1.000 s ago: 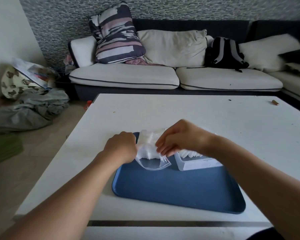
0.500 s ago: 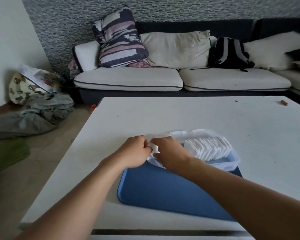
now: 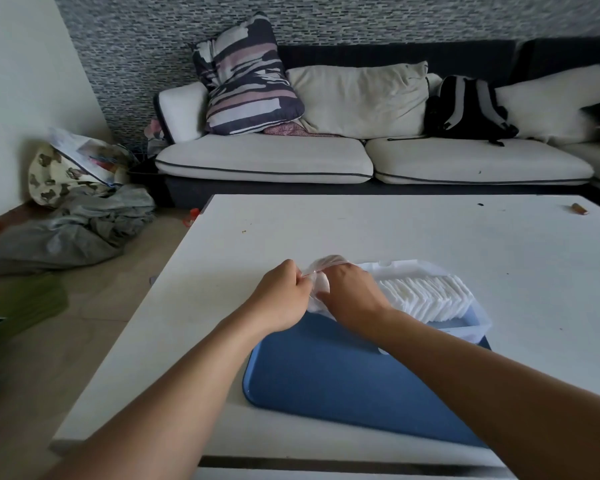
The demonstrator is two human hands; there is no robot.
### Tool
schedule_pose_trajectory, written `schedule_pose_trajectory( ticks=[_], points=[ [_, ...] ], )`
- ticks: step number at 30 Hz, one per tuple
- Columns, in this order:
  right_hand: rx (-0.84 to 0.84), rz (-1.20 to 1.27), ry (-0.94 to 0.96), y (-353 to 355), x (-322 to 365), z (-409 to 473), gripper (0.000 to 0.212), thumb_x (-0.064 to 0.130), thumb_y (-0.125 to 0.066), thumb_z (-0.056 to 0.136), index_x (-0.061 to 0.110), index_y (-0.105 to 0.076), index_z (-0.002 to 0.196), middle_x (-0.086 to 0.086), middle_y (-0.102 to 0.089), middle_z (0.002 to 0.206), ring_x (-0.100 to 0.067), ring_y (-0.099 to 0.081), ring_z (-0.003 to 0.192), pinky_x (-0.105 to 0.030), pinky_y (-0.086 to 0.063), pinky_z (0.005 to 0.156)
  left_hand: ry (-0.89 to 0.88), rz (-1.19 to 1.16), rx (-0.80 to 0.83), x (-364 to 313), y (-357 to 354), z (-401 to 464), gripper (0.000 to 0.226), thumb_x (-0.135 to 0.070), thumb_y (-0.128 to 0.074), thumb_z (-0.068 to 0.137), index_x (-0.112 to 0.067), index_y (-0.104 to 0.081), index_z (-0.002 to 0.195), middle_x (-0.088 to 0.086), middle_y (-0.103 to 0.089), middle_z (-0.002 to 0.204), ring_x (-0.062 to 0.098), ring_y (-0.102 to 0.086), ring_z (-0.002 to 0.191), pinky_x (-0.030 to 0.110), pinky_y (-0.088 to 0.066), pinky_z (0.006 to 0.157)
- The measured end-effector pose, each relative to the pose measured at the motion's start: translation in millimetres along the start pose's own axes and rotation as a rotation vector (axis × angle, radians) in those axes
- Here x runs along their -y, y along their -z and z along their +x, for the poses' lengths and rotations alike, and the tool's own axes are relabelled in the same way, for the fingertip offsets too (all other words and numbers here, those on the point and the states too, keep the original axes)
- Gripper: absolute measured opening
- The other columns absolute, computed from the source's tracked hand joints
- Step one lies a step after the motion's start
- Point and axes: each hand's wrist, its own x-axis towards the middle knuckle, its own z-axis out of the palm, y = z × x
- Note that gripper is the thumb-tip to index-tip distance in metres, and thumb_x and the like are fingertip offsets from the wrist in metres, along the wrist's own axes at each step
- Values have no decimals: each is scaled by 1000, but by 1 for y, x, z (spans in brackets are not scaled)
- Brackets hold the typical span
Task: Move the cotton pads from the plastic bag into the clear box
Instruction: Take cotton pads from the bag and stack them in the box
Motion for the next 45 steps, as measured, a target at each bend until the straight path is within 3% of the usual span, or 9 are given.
schedule_pose_trajectory(
  ticks=[10,14,24,28,32,35,39,43,45],
  points=[
    [-18,13,-35,-5,2,-1,12,7,-55,87,12,-57,76,-3,-58,104,-26,-59,72,-31,-41,62,69,-33,15,8,-5,6,24,-25,-39,103,-16,-39,80,4,-50,79,17,-43,64,29,-34,56],
    [8,111,10,-2,0,-4,3,9,-59,86,9,-62,84,1,-55,104,-25,-62,74,-31,-44,63,98,-65,-8,11,-5,10,28,-24,-41,100,-16,-35,73,1,-44,70,20,-46,64,39,-47,59],
    [-107,80,271,38,-3,-46,14,12,-61,85,23,-63,95,7,-59,76,-23,-53,65,-33,-45,59,87,72,-43,10,-2,6,24,-16,-40,98,-11,-39,75,1,-43,71,13,-36,57,23,-26,44],
    [-250,810,1,73,-10,-50,18,0,-66,91,16,-63,100,-3,-71,83,-18,-68,58,-36,-60,56,85,99,36,10,6,3,42,-10,-46,95,-9,-21,62,-3,-29,51,14,-23,47,19,-18,37],
    [-37,1405,-321,107,-27,-49,23,-6,-53,97,2,-62,116,-22,-68,110,-28,-75,78,-33,-63,67,137,112,246,1,16,-6,41,-15,-60,76,-21,-28,52,-8,-26,48,16,-23,52,28,-20,52],
    [46,1511,-497,106,-27,-48,18,-2,-50,96,-2,-58,112,-22,-61,108,-27,-73,69,-31,-63,62,134,-111,269,-18,23,-20,14,-31,-61,60,-24,-50,60,-1,-52,78,19,-49,76,37,-44,82],
    [113,1520,-498,95,-6,-50,17,4,-49,96,1,-61,107,-18,-62,95,-25,-69,70,-35,-63,62,114,-768,40,-47,-2,-27,46,-55,-57,70,-21,-62,102,-1,-65,115,14,-58,107,37,-44,96],
    [106,1388,-370,83,17,-52,20,2,-46,92,0,-65,100,-15,-68,90,-23,-68,82,-32,-61,69,194,-1085,-170,-72,-34,-25,51,-62,-51,90,-18,-71,107,4,-76,102,22,-71,98,39,-54,93],
    [77,1294,-295,78,22,-52,23,2,-50,89,-5,-64,106,-20,-72,97,-23,-69,86,-29,-60,69,213,-1156,-260,-76,-37,-24,56,-60,-43,98,-18,-78,84,2,-79,83,23,-73,90,40,-56,91]
  ],
)
